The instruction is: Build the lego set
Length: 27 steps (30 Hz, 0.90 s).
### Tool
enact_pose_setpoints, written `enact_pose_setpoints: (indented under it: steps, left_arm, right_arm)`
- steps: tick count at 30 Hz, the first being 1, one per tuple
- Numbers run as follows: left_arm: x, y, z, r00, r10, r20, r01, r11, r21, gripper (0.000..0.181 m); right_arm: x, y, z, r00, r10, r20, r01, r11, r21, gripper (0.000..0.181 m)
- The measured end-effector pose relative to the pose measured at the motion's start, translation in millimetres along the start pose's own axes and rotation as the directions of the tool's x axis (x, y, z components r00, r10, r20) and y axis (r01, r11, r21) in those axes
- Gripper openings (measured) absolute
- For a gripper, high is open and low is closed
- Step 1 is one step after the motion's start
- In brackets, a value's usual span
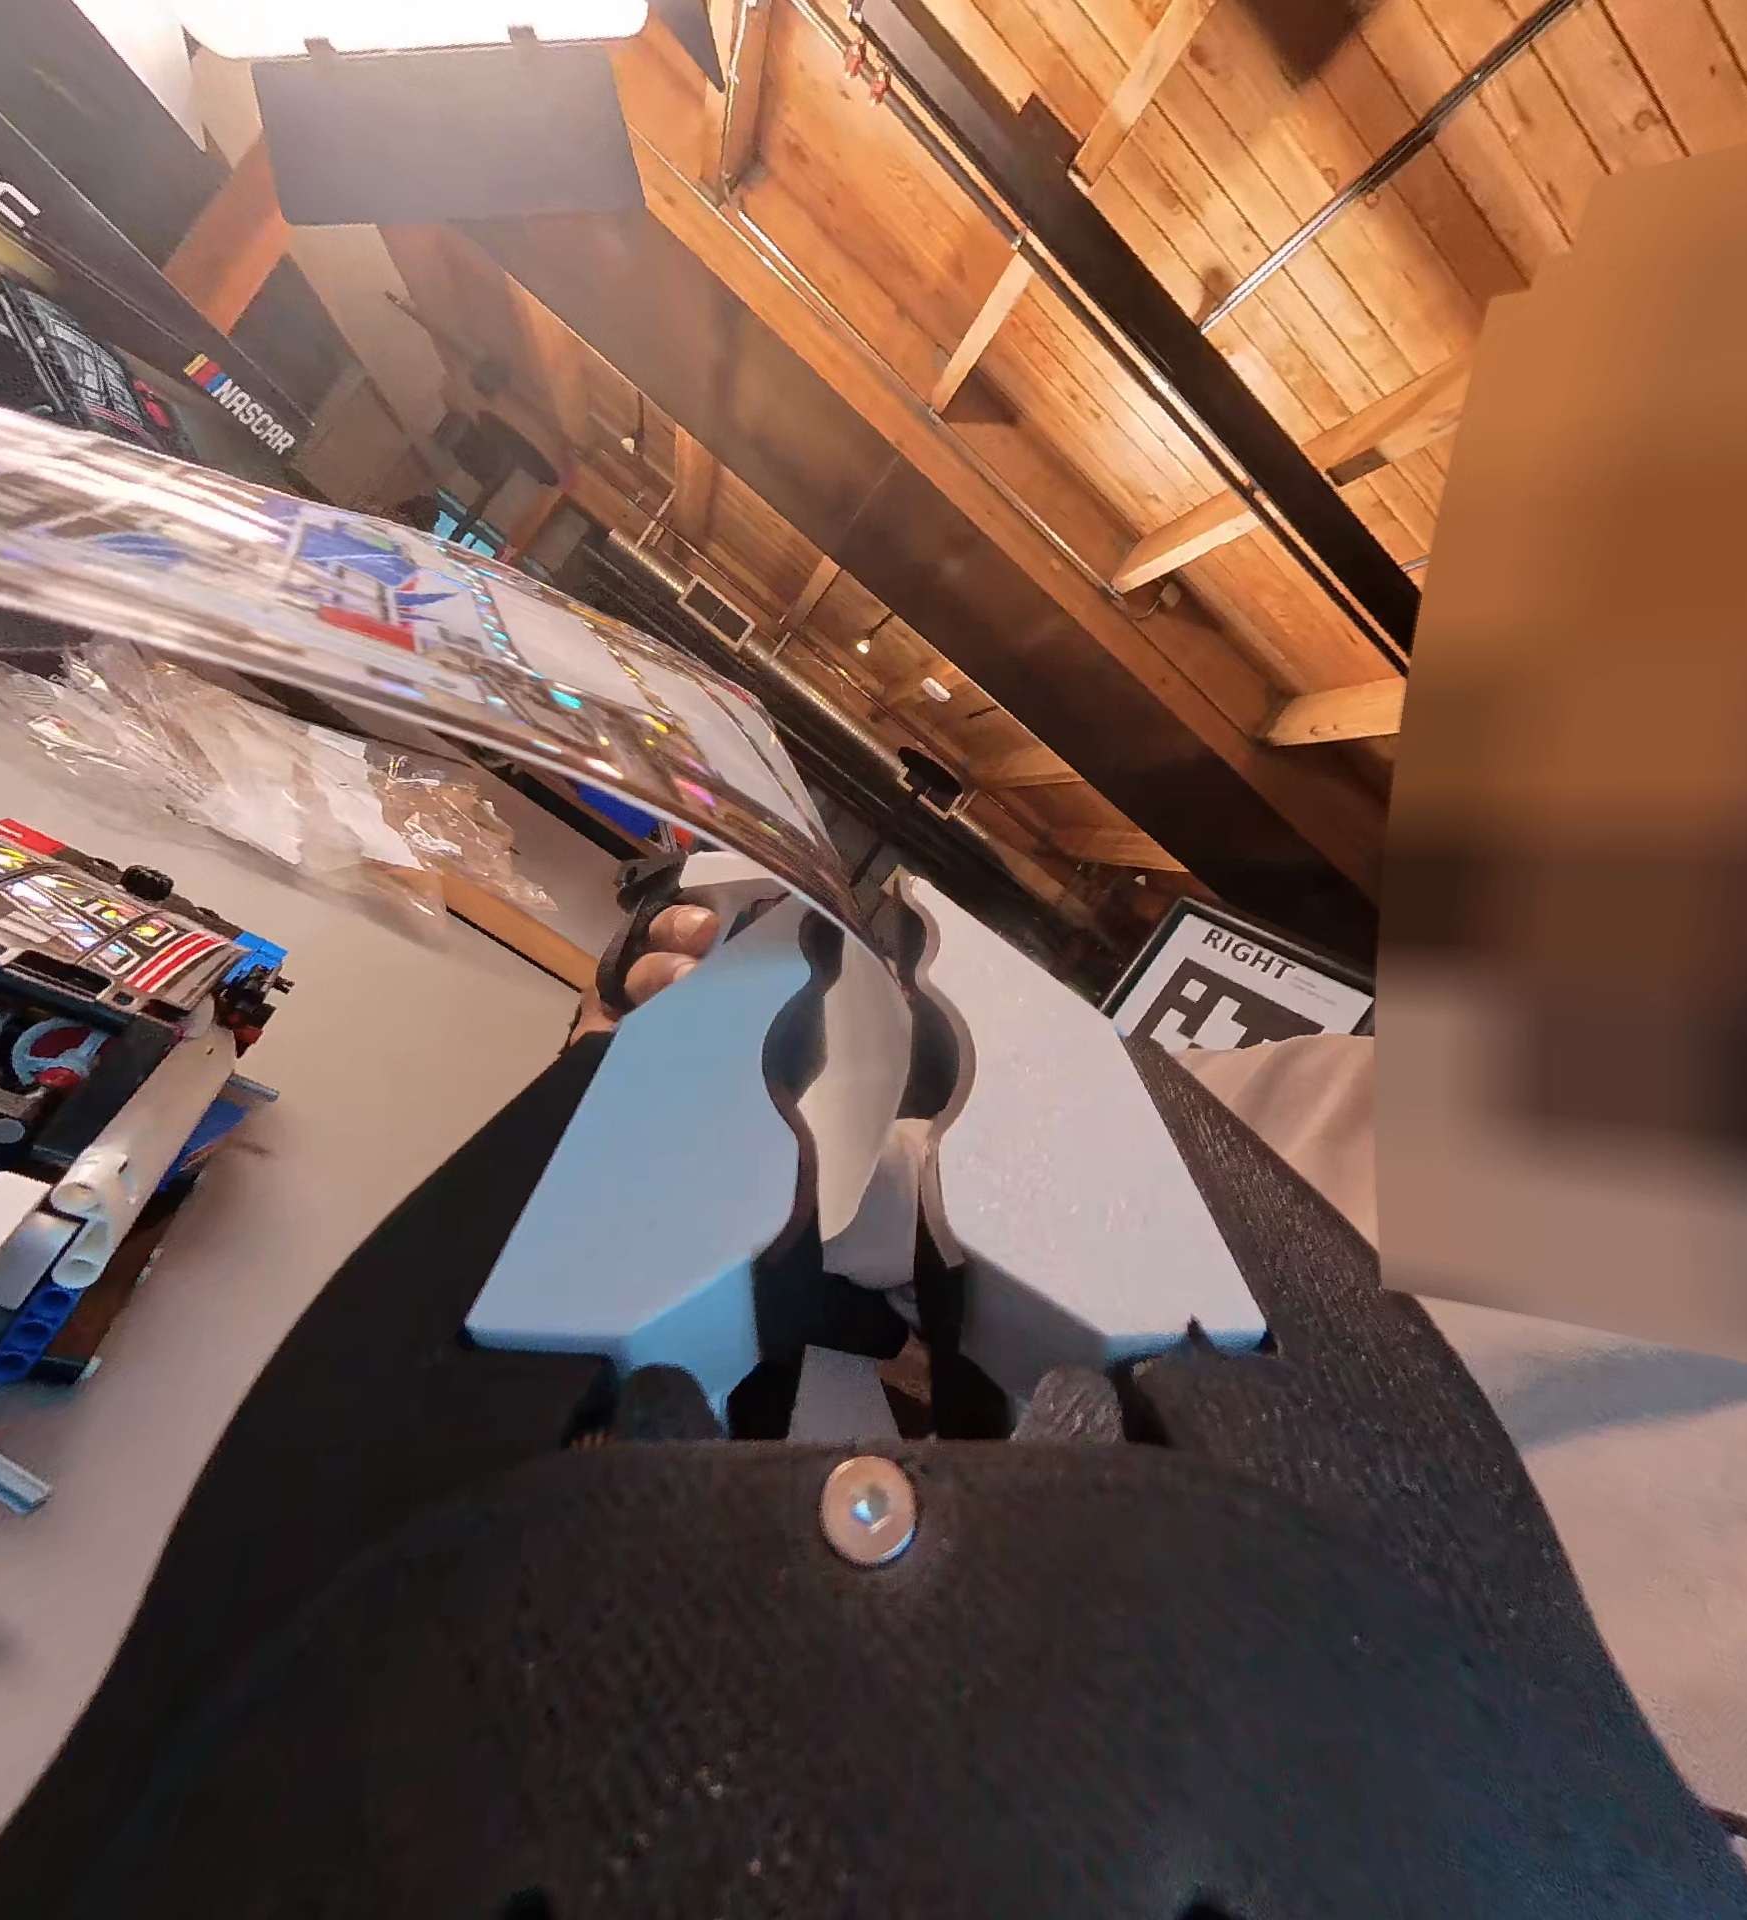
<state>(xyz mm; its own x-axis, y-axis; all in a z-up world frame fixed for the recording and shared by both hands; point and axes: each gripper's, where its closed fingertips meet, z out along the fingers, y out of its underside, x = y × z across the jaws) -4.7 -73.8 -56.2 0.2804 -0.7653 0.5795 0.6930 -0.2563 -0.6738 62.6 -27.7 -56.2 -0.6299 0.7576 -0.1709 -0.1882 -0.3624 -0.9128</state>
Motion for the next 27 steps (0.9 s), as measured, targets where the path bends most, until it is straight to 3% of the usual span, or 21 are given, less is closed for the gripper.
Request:
enact_pose_setpoints:
  steps: [4, 11, 14, 17, 20, 22, 25, 27]
  left_arm:
    - [0.0, 14.5, 5.8, 0.996, 0.091, 0.024, -0.088, 0.992, -0.087, 0.015]
    - [-14.0, 24.7, 6.3, 0.943, 0.302, 0.138, -0.274, 0.942, -0.194, 0.0]
    - [-18.8, 25.1, 3.9, 0.909, 0.382, 0.169, -0.336, 0.909, -0.246, 0.0]
    - [-23.3, 22.1, 1.8, 0.89, 0.407, 0.206, -0.349, 0.898, -0.269, 0.0]
    - [-23.1, 13.3, -0.3, 0.891, 0.396, 0.223, -0.344, 0.908, -0.239, 0.0]
    - [-25.0, 10.7, -1.9, 0.887, 0.4, 0.232, -0.348, 0.907, -0.237, 0.0]
    - [-30.3, 14.7, -2.3, 0.872, 0.43, 0.232, -0.367, 0.89, -0.269, 0.0]
    - [-33.1, 22.7, -1.4, 0.856, 0.469, 0.216, -0.395, 0.864, -0.312, 0.0]
  right_arm:
    - [16.8, -2.5, -3.7, 0.996, 0.02, -0.088, -0.017, 0.999, 0.028, 0.0]
    - [39.2, 2.7, -7.9, 0.976, 0.061, -0.208, -0.061, 0.998, 0.007, 0.0]
    - [50.2, 14.6, -10.2, 0.96, 0.069, -0.27, -0.095, 0.992, -0.083, 0.0]
    - [62.9, 10.7, -19.0, 0.923, -0.091, -0.374, 0.002, 0.973, -0.232, 0.023]
    - [71.7, -18.9, -36.0, 0.742, -0.491, -0.456, 0.272, 0.842, -0.465, 0.046]
    - [48.9, -32.1, -24.8, 0.642, -0.682, -0.349, 0.434, 0.699, -0.569, 0.045]
    - [14.2, 2.8, 7.7, 0.618, -0.782, -0.085, 0.537, 0.499, -0.68, 0.043]
    - [13.4, 33.7, 20.3, 0.589, -0.808, 0.014, 0.556, 0.393, -0.733, 0.046]
